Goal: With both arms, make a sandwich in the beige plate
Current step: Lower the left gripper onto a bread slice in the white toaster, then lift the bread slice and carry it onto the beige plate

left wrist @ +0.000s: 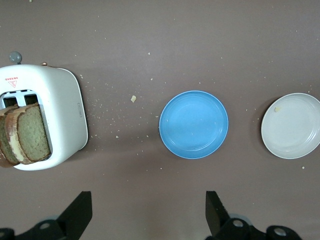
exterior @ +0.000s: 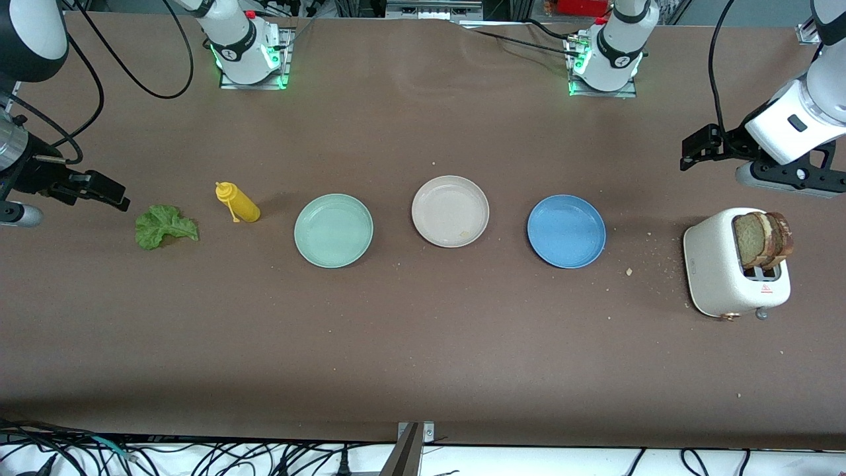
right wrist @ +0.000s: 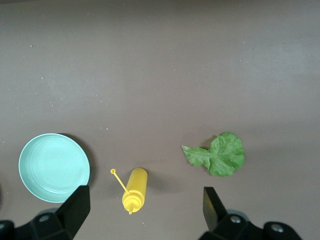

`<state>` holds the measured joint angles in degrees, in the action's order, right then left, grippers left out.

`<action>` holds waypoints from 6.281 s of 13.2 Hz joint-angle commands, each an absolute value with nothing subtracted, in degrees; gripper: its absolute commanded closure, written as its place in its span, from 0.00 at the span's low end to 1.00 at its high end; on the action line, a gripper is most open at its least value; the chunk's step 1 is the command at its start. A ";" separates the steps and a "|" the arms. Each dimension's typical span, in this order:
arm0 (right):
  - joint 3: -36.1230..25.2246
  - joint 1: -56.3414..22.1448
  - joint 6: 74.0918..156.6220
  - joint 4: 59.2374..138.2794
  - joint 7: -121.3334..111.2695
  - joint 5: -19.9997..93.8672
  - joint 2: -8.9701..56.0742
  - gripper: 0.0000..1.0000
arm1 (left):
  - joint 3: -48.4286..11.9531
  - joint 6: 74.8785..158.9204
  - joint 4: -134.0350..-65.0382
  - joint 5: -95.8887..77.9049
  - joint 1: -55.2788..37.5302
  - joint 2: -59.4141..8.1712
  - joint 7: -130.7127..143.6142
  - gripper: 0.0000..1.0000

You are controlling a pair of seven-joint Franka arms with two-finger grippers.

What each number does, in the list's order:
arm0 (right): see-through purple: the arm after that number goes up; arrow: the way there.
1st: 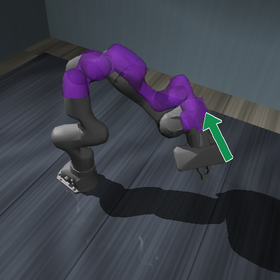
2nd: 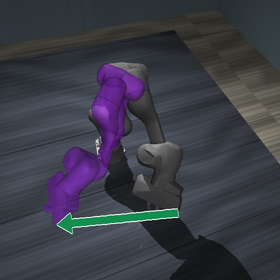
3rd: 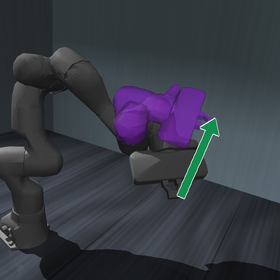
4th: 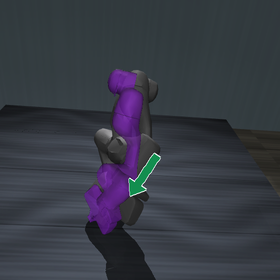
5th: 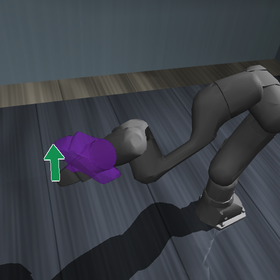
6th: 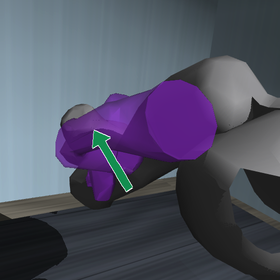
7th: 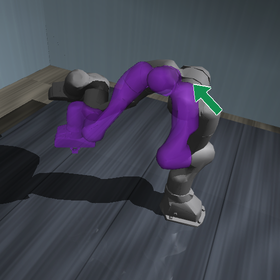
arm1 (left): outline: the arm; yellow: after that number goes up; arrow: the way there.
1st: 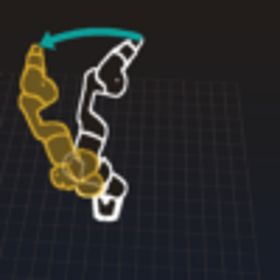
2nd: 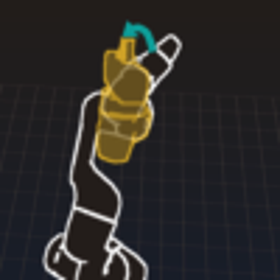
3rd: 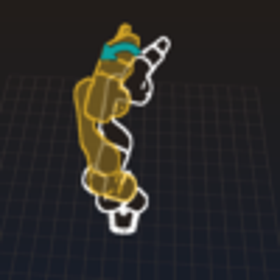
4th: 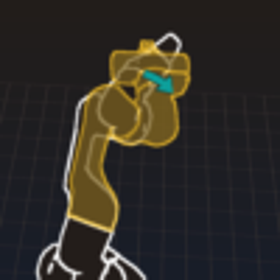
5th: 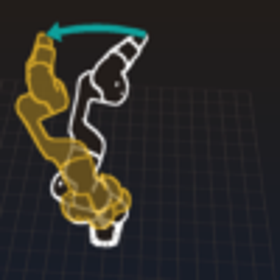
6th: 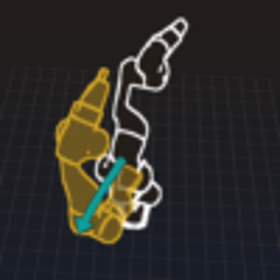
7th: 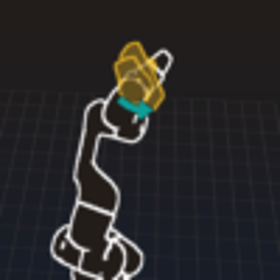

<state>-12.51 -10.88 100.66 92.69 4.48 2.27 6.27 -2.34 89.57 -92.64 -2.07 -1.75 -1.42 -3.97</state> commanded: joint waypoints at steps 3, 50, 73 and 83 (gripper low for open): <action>-12.39 -10.99 100.20 93.34 5.01 2.72 5.19 0.00 | -2.37 88.33 -91.49 -0.26 -1.67 -1.76 -4.83 0.00; -12.48 -10.99 100.20 93.43 5.19 3.08 5.18 0.00 | -2.46 112.18 -105.40 8.00 18.63 -7.65 -19.42 1.00; -12.74 -10.64 100.37 93.25 5.36 2.20 6.24 0.00 | -23.47 105.45 -93.43 -34.10 -2.80 -30.92 -10.28 1.00; -12.66 -10.99 100.28 93.60 5.45 2.20 8.35 0.00 | -23.38 115.58 -94.22 -34.02 -7.12 -40.96 -23.20 0.25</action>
